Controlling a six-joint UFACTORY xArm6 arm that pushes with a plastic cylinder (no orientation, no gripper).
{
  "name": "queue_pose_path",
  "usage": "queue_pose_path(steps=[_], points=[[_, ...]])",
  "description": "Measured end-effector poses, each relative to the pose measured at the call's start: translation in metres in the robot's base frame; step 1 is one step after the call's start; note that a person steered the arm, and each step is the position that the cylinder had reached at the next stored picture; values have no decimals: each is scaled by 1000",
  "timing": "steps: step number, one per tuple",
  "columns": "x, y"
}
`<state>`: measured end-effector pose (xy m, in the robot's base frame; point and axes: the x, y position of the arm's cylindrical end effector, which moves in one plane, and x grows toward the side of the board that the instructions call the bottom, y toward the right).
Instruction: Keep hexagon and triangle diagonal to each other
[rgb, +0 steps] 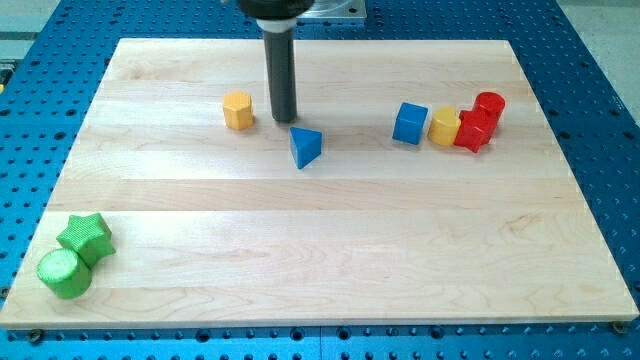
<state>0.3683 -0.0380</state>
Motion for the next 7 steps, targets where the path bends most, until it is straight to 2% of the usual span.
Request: queue_pose_path(steps=[1, 3, 4, 5, 6, 7], points=[[8, -74], [-98, -86], [-101, -59], [-118, -80], [-128, -141], [-127, -174]])
